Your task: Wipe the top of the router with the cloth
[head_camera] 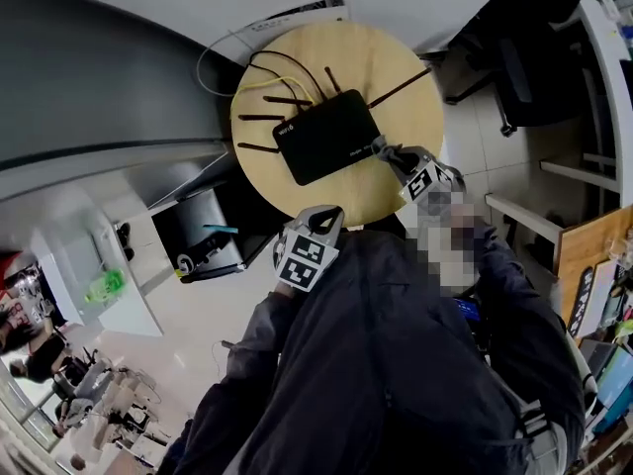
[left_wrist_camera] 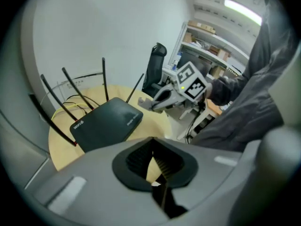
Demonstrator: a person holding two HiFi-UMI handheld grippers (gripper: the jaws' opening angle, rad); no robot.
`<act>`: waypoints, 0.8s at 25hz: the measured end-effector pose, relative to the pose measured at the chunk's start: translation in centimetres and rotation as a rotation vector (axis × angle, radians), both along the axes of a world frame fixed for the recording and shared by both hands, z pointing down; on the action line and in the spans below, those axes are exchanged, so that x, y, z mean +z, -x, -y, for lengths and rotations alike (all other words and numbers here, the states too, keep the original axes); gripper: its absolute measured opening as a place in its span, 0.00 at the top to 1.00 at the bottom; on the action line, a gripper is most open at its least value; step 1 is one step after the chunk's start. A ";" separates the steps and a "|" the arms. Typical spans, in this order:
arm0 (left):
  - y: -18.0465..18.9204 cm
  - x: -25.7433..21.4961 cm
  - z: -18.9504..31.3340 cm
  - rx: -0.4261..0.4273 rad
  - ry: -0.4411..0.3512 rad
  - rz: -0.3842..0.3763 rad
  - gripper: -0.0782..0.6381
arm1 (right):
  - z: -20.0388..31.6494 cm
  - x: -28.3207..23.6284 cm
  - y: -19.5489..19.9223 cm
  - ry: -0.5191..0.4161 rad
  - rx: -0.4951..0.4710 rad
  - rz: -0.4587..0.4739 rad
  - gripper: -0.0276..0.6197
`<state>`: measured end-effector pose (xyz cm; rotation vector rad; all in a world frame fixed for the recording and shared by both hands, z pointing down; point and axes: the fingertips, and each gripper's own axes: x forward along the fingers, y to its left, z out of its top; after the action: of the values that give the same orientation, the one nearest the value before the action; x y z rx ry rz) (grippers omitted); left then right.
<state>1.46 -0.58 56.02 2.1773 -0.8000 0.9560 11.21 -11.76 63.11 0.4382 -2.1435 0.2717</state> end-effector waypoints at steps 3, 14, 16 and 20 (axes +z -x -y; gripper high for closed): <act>1.4 -0.5 -0.4 -0.056 0.003 0.015 0.89 | 5.0 2.3 -0.6 -0.095 -0.116 -0.118 0.90; 5.2 -0.9 -2.9 -0.257 0.002 0.057 0.89 | 10.3 8.7 2.9 -0.164 -0.478 -0.287 0.90; 5.6 -0.9 -3.0 -0.267 0.001 0.055 0.89 | 10.0 8.9 3.0 -0.175 -0.494 -0.287 0.90; 5.5 -0.9 -2.9 -0.234 -0.003 0.050 0.89 | 8.4 8.7 2.6 -0.174 -0.521 -0.279 0.90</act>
<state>-4.02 2.32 55.14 2.0155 -1.0537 0.8924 8.61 -20.18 71.77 0.0010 -1.9302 -0.2580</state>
